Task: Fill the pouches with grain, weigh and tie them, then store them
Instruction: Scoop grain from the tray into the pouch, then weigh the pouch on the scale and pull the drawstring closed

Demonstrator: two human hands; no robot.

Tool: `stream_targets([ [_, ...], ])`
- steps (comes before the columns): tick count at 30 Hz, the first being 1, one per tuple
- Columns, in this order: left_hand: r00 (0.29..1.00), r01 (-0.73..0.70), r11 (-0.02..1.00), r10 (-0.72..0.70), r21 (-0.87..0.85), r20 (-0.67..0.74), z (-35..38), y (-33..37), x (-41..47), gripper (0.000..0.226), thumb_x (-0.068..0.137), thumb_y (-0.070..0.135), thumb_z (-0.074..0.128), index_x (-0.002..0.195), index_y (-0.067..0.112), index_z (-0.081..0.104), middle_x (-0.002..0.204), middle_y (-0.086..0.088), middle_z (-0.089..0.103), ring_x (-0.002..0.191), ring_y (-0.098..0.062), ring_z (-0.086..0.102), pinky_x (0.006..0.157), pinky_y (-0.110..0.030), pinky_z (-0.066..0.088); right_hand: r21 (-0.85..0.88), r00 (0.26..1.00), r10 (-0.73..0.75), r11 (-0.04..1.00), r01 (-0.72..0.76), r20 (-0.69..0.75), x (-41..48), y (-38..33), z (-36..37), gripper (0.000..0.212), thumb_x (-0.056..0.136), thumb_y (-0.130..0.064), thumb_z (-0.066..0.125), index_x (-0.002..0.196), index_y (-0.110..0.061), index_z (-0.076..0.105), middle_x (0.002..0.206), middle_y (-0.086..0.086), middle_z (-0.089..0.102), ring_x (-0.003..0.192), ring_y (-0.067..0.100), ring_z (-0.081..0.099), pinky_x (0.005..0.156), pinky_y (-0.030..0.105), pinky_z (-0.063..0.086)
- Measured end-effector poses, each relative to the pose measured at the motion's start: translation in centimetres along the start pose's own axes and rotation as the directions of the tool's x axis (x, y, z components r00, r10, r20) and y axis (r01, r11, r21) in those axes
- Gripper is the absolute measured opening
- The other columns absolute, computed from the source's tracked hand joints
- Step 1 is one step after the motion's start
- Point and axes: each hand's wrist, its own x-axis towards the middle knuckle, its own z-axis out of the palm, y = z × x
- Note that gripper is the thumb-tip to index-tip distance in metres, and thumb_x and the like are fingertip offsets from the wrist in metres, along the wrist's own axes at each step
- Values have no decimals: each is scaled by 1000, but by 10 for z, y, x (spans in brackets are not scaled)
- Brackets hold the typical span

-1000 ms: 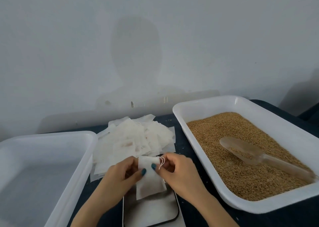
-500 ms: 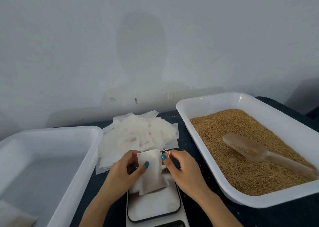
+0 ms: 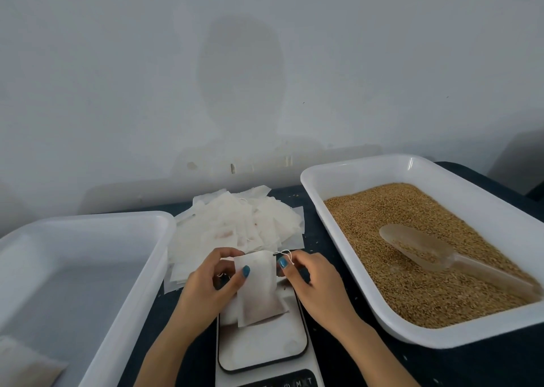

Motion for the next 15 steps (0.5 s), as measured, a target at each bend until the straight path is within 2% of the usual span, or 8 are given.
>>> stream_targets([
  [4, 1000, -2, 1000, 2, 7, 0, 0, -1, 0, 38, 76, 61, 57, 109, 42, 52, 95, 24, 69, 86, -3, 67, 66, -13, 53, -5, 1000, -3, 1000, 3, -1, 0, 1, 1, 28, 99, -49, 49, 97, -27, 66, 87, -13, 64, 88, 3, 54, 73, 23, 45],
  [9, 1000, -9, 1000, 9, 25, 8, 0, -4, 1, 32, 75, 65, 56, 105, 54, 51, 96, 21, 68, 85, -7, 64, 71, -21, 54, -2, 1000, 4, 1000, -4, 0, 0, 2, 2, 25, 98, -47, 50, 100, -29, 66, 90, -13, 65, 90, 2, 55, 74, 22, 46],
  [12, 1000, -9, 999, 8, 40, 8, 2, -4, 1, 38, 74, 65, 56, 108, 50, 51, 97, 32, 65, 90, 0, 62, 72, -15, 53, 9, 1000, -3, 1000, 3, 5, 0, 1, 2, 26, 98, -48, 49, 99, -28, 66, 89, -13, 65, 90, 2, 55, 73, 21, 45],
  [15, 1000, -16, 1000, 16, 23, -10, 2, -3, 1, 37, 74, 62, 58, 108, 47, 53, 92, 25, 68, 85, -4, 64, 71, -15, 53, 11, 1000, -7, 1000, 7, 3, -1, 1, 2, 23, 98, -46, 51, 100, -28, 66, 89, -14, 64, 90, 2, 54, 73, 21, 45],
])
